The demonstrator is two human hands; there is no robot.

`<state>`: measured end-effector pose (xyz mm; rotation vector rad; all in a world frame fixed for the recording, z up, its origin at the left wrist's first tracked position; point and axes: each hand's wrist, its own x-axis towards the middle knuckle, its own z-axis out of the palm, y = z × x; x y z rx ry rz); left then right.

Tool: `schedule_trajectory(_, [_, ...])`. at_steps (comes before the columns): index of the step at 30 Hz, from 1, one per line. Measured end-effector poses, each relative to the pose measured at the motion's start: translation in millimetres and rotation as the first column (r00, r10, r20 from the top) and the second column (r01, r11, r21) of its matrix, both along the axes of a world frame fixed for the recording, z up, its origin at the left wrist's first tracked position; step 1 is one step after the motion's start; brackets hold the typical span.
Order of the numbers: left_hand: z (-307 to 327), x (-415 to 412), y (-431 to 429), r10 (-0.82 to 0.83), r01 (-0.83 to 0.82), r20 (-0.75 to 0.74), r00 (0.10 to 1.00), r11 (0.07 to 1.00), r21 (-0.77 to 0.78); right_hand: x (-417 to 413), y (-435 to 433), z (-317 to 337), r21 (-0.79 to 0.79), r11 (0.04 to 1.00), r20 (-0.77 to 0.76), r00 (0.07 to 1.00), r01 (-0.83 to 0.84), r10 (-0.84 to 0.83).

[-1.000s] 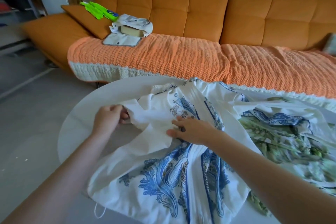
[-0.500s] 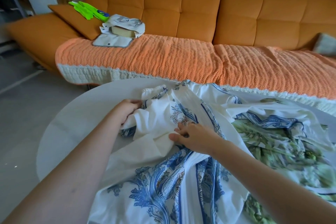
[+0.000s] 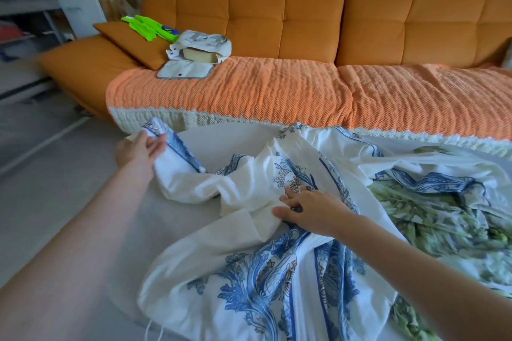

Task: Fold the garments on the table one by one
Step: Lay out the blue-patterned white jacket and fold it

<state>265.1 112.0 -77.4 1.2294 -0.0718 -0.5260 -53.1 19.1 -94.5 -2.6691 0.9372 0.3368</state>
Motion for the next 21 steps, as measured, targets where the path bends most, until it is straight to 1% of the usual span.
schedule_trajectory(2, [8, 14, 24, -0.082, 0.087, -0.065, 0.994, 0.994, 0.064, 1, 1, -2, -0.016, 1.000, -0.031, 1.000, -0.007, 0.007])
schedule_trajectory(3, [5, 17, 32, -0.126, 0.139, -0.104, 0.986, 0.983, 0.120, 1, 2, -3, -0.037, 0.999, -0.052, 0.999, -0.017, 0.015])
schedule_trajectory(4, [3, 14, 39, -0.184, 0.205, -0.116, 0.976, 0.956, 0.211, 2, 2, -3, -0.050, 0.998, -0.069, 0.997, -0.023, 0.019])
schedule_trajectory(5, [0, 8, 43, -0.245, 0.256, -0.074, 0.967, 0.914, 0.315, 3, 2, -4, -0.046, 0.999, -0.071, 0.997, -0.024, 0.021])
schedule_trajectory(6, [-4, 1, 45, -0.283, 0.261, -0.004, 0.959, 0.879, 0.400, 4, 2, -3, -0.018, 1.000, -0.048, 0.999, -0.019, 0.018])
schedule_trajectory(7, [-11, -4, 43, -0.310, 0.224, 0.107, 0.945, 0.849, 0.479, 4, 1, -2, 0.026, 1.000, -0.001, 1.000, -0.014, 0.014])
schedule_trajectory(8, [-17, -13, 43, -0.356, 0.169, 0.247, 0.901, 0.813, 0.557, 6, 1, 0, 0.063, 0.998, 0.061, 0.998, -0.018, 0.015])
schedule_trajectory(9, [-22, -22, 41, -0.422, 0.091, 0.403, 0.812, 0.773, 0.628, 7, 0, 2, 0.076, 0.997, 0.132, 0.991, -0.019, 0.008])
schedule_trajectory(10, [-26, -35, 40, -0.515, 0.037, 0.531, 0.673, 0.740, 0.671, 9, -1, 5, 0.064, 0.998, 0.201, 0.980, 0.003, -0.016])
schedule_trajectory(11, [-30, -48, 37, -0.603, 0.026, 0.612, 0.512, 0.723, 0.691, 9, -2, 10, 0.037, 0.999, 0.261, 0.964, 0.037, -0.046])
schedule_trajectory(12, [-34, -62, 36, -0.680, 0.061, 0.635, 0.367, 0.699, 0.713, 9, -5, 14, 0.011, 0.998, 0.309, 0.949, 0.068, -0.068])
schedule_trajectory(13, [-39, -73, 32, -0.749, 0.094, 0.613, 0.251, 0.649, 0.755, 8, -8, 19, -0.005, 0.996, 0.340, 0.937, 0.090, -0.083])
schedule_trajectory(14, [-44, -81, 27, -0.832, 0.080, 0.533, 0.157, 0.548, 0.832, 5, -11, 23, -0.011, 0.994, 0.345, 0.934, 0.106, -0.096])
schedule_trajectory(15, [-51, -83, 22, -0.910, -0.002, 0.406, 0.091, 0.407, 0.913, 0, -13, 24, -0.010, 0.993, 0.328, 0.939, 0.115, -0.105])
schedule_trajectory(16, [-55, -80, 18, -0.956, -0.105, 0.286, 0.062, 0.279, 0.955, -5, -13, 25, -0.016, 0.994, 0.283, 0.954, 0.112, -0.103])
schedule_trajectory(17, [-59, -74, 14, -0.977, -0.193, 0.205, 0.064, 0.190, 0.963, -9, -14, 22, -0.045, 0.995, 0.207, 0.975, 0.086, -0.075])
schedule_trajectory(18, [-65, -63, 11, -0.984, -0.261, 0.153, 0.087, 0.126, 0.957, -13, -14, 18, -0.088, 0.995, 0.117, 0.992, 0.049, -0.039])
schedule_trajectory(19, [-70, -51, 8, -0.984, -0.308, 0.130, 0.122, 0.087, 0.947, -16, -14, 13, -0.121, 0.993, 0.036, 0.999, 0.013, -0.009])
schedule_trajectory(20, [-74, -37, 6, -0.980, -0.336, 0.123, 0.156, 0.065, 0.939, -18, -15, 7, -0.119, 0.993, -0.013, 1.000, 0.001, -0.003])
schedule_trajectory(21, [-77, -24, 4, -0.968, -0.332, 0.132, 0.215, 0.055, 0.942, -19, -16, 3, -0.090, 0.996, -0.031, 0.999, 0.003, -0.006])
